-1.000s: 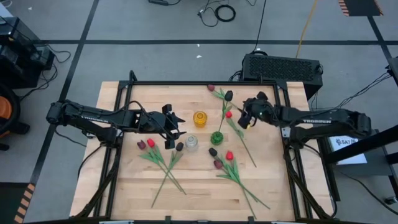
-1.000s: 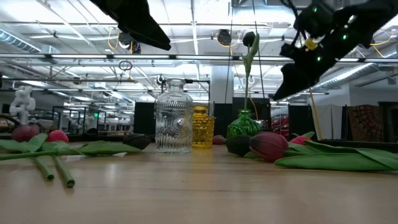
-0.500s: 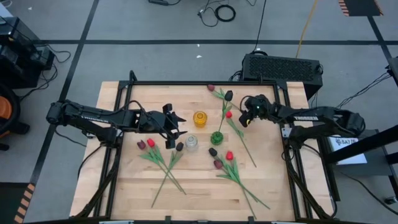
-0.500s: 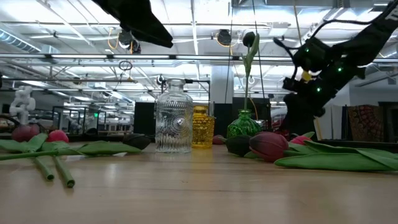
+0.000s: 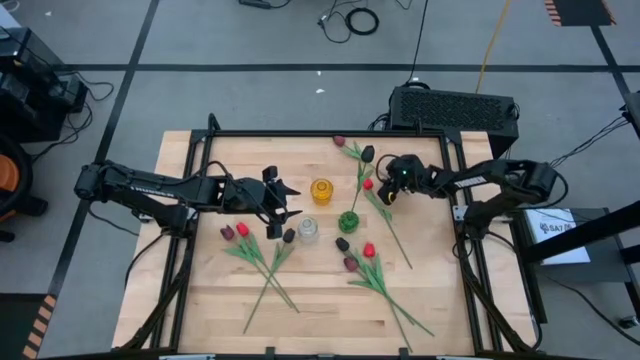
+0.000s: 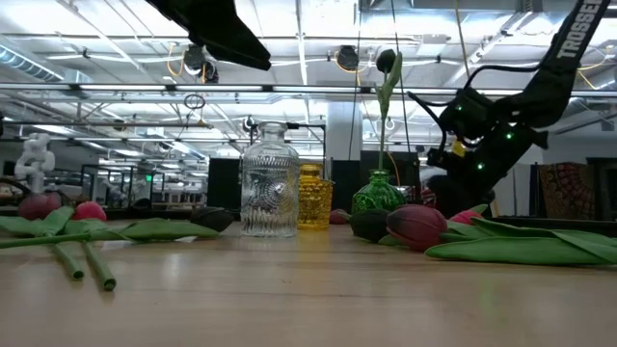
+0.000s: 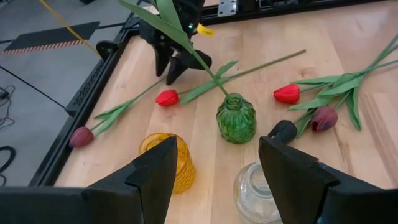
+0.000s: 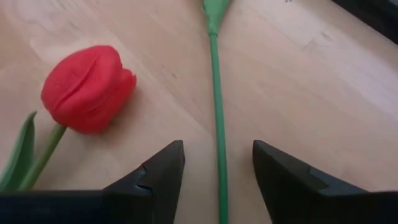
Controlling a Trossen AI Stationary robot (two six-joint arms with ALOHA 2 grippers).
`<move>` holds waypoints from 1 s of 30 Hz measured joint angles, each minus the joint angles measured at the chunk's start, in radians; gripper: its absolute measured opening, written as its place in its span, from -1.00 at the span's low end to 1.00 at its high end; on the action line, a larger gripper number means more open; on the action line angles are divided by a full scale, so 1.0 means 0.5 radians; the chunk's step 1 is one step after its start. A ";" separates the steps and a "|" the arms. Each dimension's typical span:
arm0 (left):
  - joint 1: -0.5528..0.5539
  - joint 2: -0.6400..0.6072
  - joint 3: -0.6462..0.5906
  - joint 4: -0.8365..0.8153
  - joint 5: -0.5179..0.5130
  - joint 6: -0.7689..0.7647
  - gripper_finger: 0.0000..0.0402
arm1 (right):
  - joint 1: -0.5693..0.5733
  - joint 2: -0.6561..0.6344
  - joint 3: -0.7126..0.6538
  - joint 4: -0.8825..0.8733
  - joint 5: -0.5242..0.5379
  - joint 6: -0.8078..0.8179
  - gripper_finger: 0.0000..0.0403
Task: Sort flowers into vase by color
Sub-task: Put the top right pink flower in the yellow flower vase
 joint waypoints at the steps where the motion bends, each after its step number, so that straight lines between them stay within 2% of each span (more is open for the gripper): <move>1: 0.000 0.000 0.000 0.000 0.000 0.001 0.16 | -0.009 -0.003 0.000 -0.002 -0.022 0.000 -0.18; 4: 0.000 0.000 0.000 -0.002 0.001 0.001 0.16 | -0.019 -0.004 0.000 -0.003 -0.052 0.018 -0.42; 8: 0.000 0.000 0.000 -0.002 0.000 0.001 0.16 | -0.020 -0.002 0.000 -0.009 -0.044 0.029 -0.85; 10: 0.000 0.000 0.000 -0.002 0.000 0.001 0.16 | -0.021 -0.002 0.000 -0.007 -0.033 0.040 -0.95; 17: 0.003 0.000 0.000 0.015 -0.055 0.003 0.16 | -0.023 -0.078 -0.008 0.003 0.003 0.091 -0.98; 24: 0.020 0.000 0.000 0.019 -0.072 0.003 0.16 | -0.021 -0.453 -0.007 -0.005 -0.103 0.103 -1.00; 30: 0.019 0.000 0.000 0.222 -0.284 0.055 0.16 | -0.015 -0.803 -0.007 -0.011 -0.111 0.164 -1.00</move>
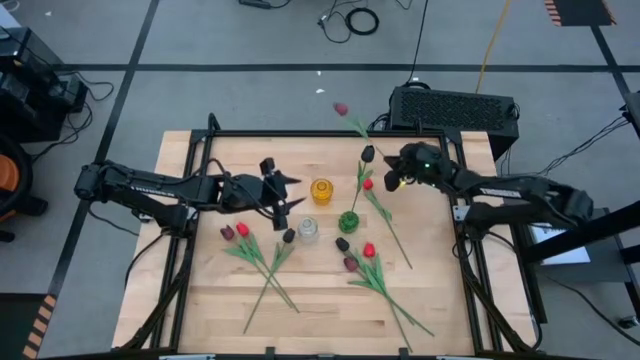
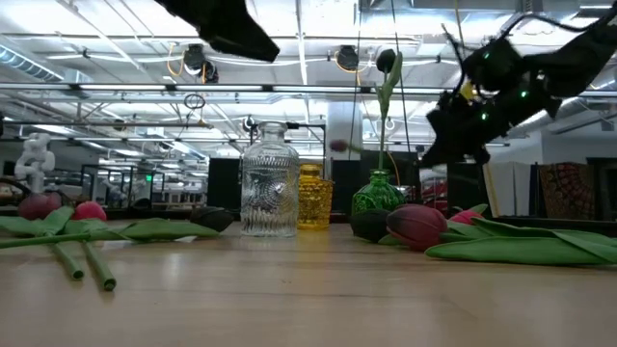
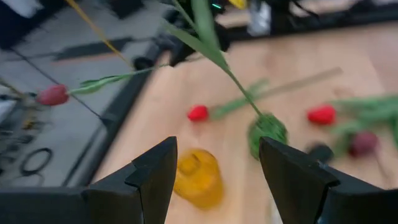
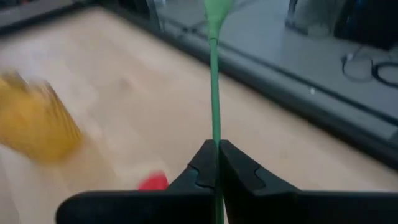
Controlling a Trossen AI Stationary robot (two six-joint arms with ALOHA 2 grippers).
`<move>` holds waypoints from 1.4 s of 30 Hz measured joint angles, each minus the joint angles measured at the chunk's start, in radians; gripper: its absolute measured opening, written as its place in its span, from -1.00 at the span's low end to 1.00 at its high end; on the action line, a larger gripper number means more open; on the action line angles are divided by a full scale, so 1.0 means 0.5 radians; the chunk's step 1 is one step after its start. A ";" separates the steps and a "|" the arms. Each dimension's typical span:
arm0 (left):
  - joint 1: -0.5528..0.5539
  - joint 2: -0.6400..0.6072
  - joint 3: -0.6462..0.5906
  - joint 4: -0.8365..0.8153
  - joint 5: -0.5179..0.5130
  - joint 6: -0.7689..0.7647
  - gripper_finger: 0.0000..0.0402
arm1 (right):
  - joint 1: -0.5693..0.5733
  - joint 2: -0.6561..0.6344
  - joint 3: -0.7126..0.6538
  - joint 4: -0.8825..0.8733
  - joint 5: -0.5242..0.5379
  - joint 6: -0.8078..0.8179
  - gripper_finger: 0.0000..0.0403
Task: Sort flowers into vase by color
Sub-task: Put the top right pink flower in the yellow flower vase
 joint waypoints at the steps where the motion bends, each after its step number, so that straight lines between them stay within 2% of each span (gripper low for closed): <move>1: 0.000 0.000 0.000 0.061 -0.058 0.000 0.16 | 0.000 -0.060 0.000 0.004 -0.001 0.024 -1.00; 7: 0.000 0.000 0.000 0.367 -0.205 0.158 0.16 | 0.045 -0.438 0.001 -0.019 -0.009 0.160 -1.00; 11: 0.000 0.000 0.000 0.642 -0.396 0.507 0.16 | 0.169 -0.662 0.001 0.040 -0.017 0.133 -1.00; 15: 0.002 0.000 0.001 0.850 -0.438 0.449 0.16 | 0.306 -0.835 0.001 0.149 -0.016 0.135 -1.00; 18: 0.013 -0.001 0.001 0.966 -0.237 0.380 0.16 | 0.409 -0.921 0.002 0.232 -0.016 0.144 -1.00; 22: 0.113 0.002 0.001 1.119 0.272 0.266 0.16 | 0.551 -0.945 0.003 0.411 -0.015 0.143 -1.00; 25: 0.218 0.002 0.002 1.261 0.504 0.099 0.16 | 0.658 -0.926 0.013 0.532 -0.015 0.143 -1.00; 28: 0.324 0.028 0.002 1.396 0.681 -0.212 0.16 | 0.759 -0.880 0.120 0.436 0.005 0.092 -1.00; 31: 0.381 0.097 0.013 1.542 0.942 -0.392 0.16 | 0.869 -0.777 0.275 0.318 0.008 0.014 -1.00; 33: 0.377 0.170 0.067 1.558 1.007 -0.424 0.16 | 0.940 -0.691 0.355 0.282 0.007 -0.024 -1.00; 42: 0.301 0.514 0.313 1.551 1.030 -0.324 0.16 | 1.171 -0.303 0.600 0.275 0.056 -0.183 -1.00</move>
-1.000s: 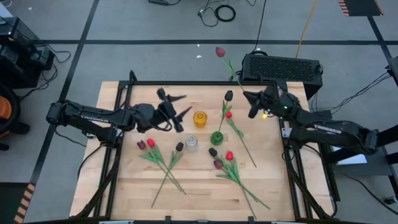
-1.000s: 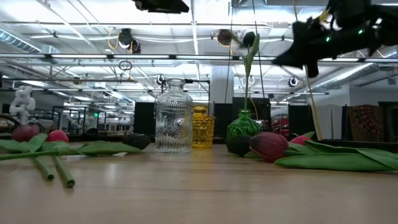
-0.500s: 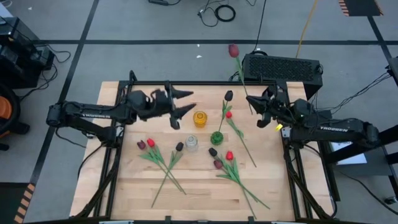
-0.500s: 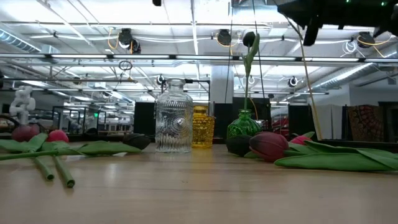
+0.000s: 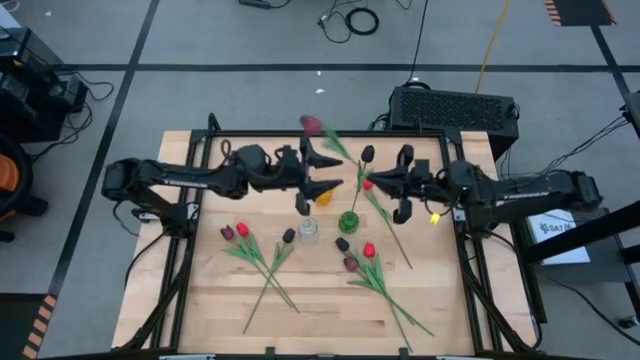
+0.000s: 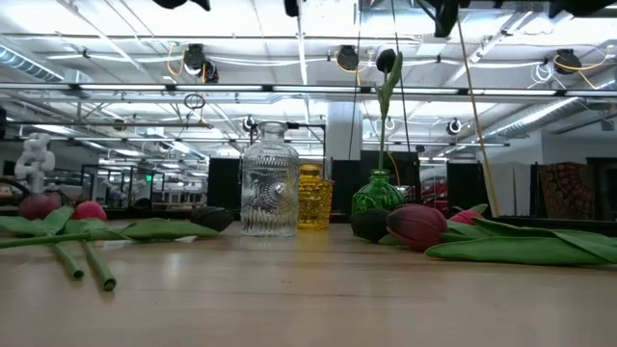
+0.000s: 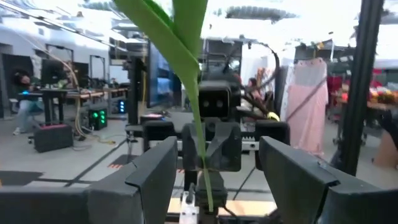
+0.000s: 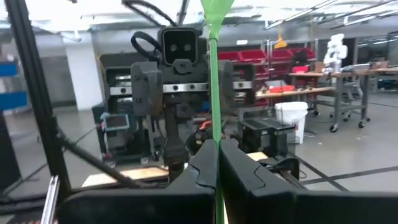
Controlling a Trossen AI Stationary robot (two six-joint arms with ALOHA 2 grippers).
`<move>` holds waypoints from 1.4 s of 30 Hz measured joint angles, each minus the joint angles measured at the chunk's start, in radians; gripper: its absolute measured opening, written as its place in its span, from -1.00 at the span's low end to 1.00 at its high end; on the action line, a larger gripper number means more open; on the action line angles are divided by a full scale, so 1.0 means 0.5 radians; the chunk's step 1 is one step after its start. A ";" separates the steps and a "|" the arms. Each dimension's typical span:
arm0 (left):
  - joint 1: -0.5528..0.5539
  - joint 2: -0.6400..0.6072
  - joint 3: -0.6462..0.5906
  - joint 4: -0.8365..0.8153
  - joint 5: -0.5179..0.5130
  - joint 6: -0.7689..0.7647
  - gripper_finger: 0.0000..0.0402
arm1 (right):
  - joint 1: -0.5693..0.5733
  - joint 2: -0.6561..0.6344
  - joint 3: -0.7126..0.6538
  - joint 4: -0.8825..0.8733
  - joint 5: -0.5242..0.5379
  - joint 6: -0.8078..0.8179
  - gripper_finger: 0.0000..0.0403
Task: Sort flowers into vase by color
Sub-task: Put the top right pink flower in the yellow flower vase
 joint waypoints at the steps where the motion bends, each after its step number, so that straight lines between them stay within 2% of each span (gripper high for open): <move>1: -0.012 0.015 0.007 0.000 -0.005 0.008 0.16 | 0.015 0.030 0.020 0.002 0.000 -0.011 -1.00; 13: -0.045 0.029 0.029 0.101 -0.021 0.055 0.16 | 0.046 0.231 0.094 0.038 0.052 -0.043 -1.00; 16: -0.040 0.029 0.029 0.100 -0.026 0.045 0.11 | 0.046 0.244 0.094 0.071 0.054 -0.046 -1.00; 21: -0.039 0.029 0.029 0.106 -0.027 0.040 -0.17 | 0.046 0.244 0.094 0.084 0.054 -0.057 -1.00; 28: 0.010 0.029 0.029 0.059 -0.037 -0.008 -0.74 | 0.046 0.244 0.094 0.071 0.053 -0.055 -0.98; 30: 0.030 0.029 0.028 0.048 0.006 -0.013 -0.88 | 0.046 0.244 0.094 0.067 0.053 -0.045 -0.94; 32: 0.048 0.016 0.029 0.015 0.047 -0.042 -0.95 | 0.046 0.244 0.094 0.060 0.043 -0.042 -0.88; 38: 0.137 -0.140 0.028 -0.269 0.233 -0.115 -0.94 | 0.046 0.232 0.094 -0.035 0.038 0.005 -0.62; 42: 0.184 -0.300 0.028 -0.544 0.260 -0.036 -0.94 | 0.046 0.215 0.094 -0.057 0.041 0.011 -0.41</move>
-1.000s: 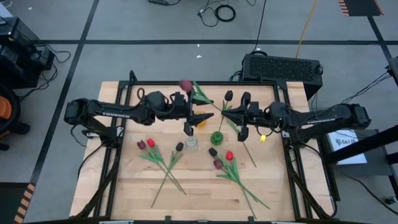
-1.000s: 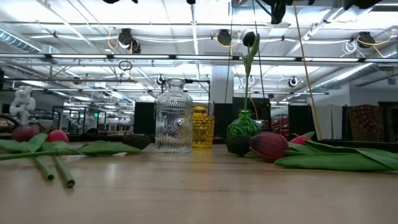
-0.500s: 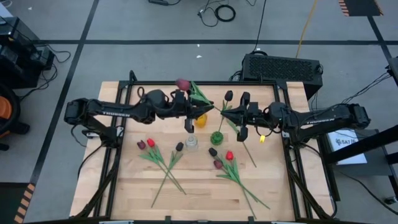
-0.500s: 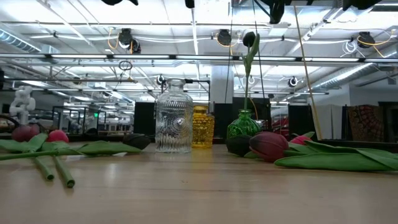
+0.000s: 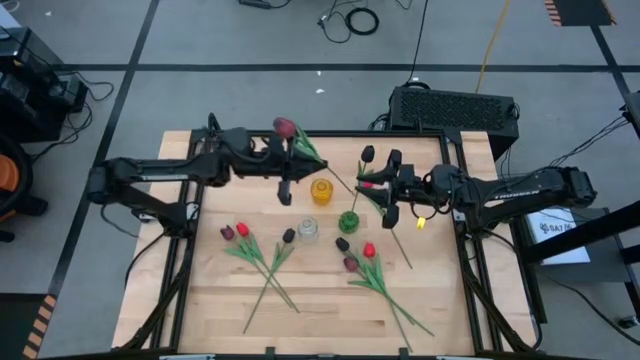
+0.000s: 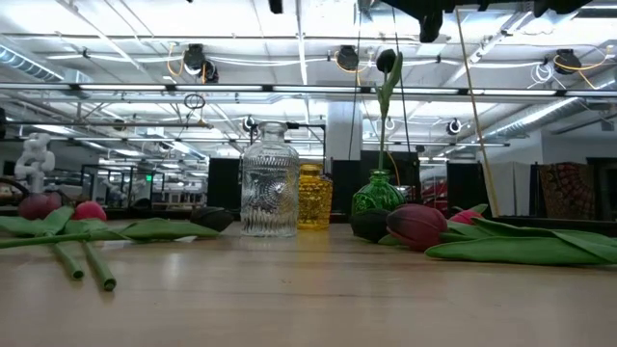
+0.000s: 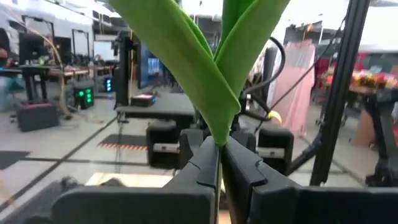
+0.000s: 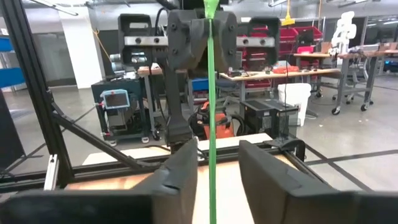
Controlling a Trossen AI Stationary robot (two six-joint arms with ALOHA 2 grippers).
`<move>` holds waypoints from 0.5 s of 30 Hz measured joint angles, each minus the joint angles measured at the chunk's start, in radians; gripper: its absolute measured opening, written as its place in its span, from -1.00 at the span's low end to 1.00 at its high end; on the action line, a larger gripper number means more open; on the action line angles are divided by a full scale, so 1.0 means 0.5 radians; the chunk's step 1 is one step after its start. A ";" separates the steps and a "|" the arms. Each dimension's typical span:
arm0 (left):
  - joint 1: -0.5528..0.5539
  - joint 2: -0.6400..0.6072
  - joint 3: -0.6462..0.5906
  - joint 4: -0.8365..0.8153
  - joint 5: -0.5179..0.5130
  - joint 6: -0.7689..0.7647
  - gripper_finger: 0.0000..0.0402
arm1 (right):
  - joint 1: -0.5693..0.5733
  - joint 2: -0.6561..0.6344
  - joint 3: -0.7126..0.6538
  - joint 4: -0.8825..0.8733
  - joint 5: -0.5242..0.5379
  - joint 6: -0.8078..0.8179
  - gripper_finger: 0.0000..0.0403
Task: Sort flowers into vase by color
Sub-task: Put the top right pink flower in the yellow flower vase
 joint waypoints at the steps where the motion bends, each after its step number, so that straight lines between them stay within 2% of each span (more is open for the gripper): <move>1: 0.015 -0.040 0.000 -0.068 -0.012 0.044 -0.94 | 0.000 -0.001 0.000 0.001 0.000 0.004 -0.36; 4: 0.092 -0.179 -0.003 -0.316 -0.153 0.100 -0.94 | 0.000 -0.014 0.000 -0.010 0.000 0.007 -0.24; 8: 0.240 -0.313 -0.003 -0.506 -0.175 0.181 -0.94 | 0.000 -0.023 0.000 -0.014 -0.004 0.045 -0.12; 11: 0.332 -0.353 -0.092 -0.520 -0.169 0.167 -0.94 | 0.005 -0.023 0.000 -0.014 -0.007 0.045 -0.07; 15: 0.396 -0.353 -0.334 -0.320 -0.151 0.082 -0.94 | 0.013 -0.023 0.000 -0.014 -0.007 0.014 -0.05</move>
